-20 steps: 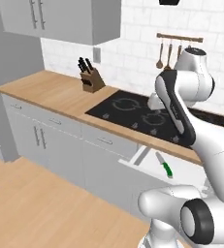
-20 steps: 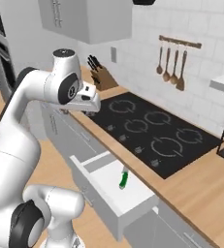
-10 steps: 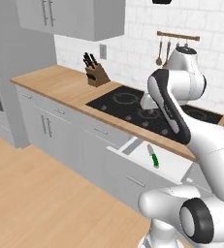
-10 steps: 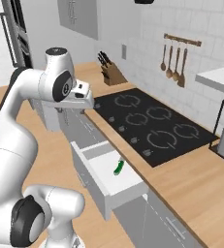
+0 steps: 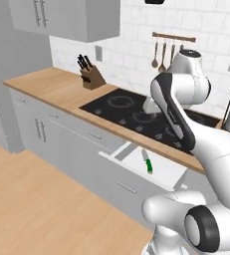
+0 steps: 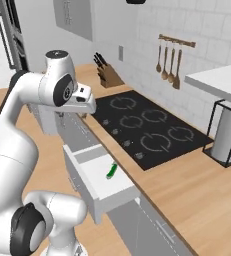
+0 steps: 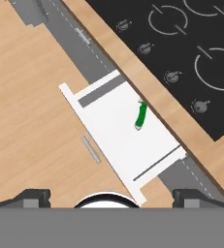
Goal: Pick up the knife from the drawer and place it on the cutting board. Then place the meat from the plate to the cutting board.
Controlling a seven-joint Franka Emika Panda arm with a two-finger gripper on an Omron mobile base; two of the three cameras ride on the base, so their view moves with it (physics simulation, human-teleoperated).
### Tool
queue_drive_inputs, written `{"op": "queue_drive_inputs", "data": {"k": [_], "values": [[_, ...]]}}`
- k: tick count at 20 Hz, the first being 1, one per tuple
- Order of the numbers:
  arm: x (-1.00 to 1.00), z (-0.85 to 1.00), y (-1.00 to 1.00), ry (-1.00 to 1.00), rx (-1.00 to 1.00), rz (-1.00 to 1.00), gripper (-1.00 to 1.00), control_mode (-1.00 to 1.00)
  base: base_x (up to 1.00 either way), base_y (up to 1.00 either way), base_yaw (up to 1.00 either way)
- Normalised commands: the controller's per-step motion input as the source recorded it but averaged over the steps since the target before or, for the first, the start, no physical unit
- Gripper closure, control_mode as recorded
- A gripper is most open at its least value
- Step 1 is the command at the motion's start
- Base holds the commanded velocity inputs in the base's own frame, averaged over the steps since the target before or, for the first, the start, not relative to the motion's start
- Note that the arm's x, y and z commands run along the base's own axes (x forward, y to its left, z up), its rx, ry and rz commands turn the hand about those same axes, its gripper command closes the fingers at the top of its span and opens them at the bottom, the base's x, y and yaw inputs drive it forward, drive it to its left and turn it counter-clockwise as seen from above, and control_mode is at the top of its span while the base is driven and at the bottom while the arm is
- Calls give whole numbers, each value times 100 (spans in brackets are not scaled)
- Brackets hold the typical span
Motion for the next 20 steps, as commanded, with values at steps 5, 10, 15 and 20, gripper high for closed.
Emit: {"op": "queue_drive_inputs", "data": {"k": [5,10,15,20], "values": [[0,0,0,0,0,0,-100,100,0,-42,0],[0,0,0,0,0,0,-100,100,-1,-57,0],[0,0,0,0,0,0,-100,100,-8,-61,0],[0,0,0,0,0,0,-100,100,-29,-12,0]]}}
